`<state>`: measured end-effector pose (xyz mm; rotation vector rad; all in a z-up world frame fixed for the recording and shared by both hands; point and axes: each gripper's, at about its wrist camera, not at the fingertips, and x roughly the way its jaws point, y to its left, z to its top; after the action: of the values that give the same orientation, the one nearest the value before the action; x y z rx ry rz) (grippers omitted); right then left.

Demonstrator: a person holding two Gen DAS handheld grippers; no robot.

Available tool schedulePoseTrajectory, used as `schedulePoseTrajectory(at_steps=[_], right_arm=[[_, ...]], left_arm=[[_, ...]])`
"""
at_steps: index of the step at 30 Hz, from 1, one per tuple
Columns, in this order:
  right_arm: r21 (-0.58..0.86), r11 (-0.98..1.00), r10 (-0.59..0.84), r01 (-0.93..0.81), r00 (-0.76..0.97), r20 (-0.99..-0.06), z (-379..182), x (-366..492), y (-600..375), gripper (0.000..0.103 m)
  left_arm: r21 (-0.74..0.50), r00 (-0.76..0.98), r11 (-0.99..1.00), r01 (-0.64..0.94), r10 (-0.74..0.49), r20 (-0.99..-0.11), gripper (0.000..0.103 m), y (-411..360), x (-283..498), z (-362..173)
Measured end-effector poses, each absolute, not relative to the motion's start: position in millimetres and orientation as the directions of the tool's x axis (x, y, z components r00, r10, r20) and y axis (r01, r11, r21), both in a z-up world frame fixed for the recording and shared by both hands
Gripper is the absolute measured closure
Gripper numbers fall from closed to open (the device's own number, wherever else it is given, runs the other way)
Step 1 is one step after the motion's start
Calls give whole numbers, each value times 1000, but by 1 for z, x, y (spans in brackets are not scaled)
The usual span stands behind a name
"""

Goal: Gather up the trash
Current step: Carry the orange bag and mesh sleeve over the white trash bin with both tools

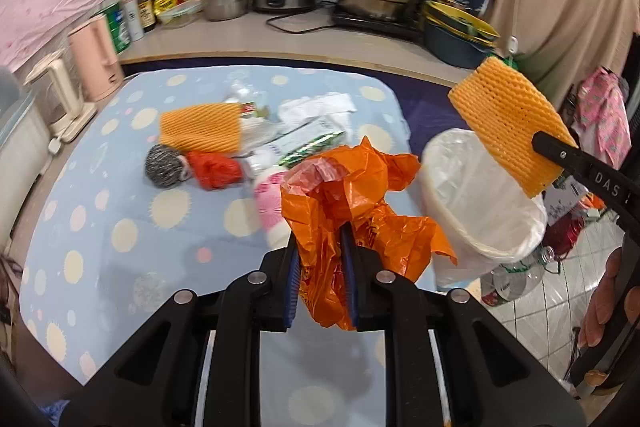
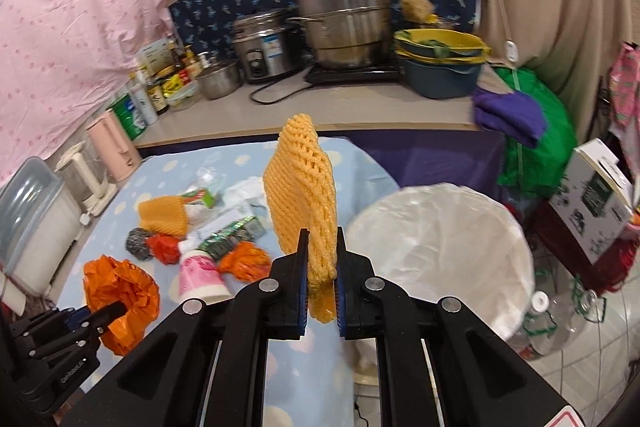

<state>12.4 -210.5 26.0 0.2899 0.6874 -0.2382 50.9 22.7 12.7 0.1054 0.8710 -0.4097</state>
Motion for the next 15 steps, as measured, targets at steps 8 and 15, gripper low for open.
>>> schedulePoseTrajectory(at_steps=[8,15], right_arm=[[157,890,-205,427,685,-699,10,-21,-253,93],[120,867,-245,484,623,-742,-11,-29,-280,93]], left_arm=[[-67,543,869,490,-364,-757,85,-40,30,15],[-49,532,849,526,-374,-760,85,-84,32,7]])
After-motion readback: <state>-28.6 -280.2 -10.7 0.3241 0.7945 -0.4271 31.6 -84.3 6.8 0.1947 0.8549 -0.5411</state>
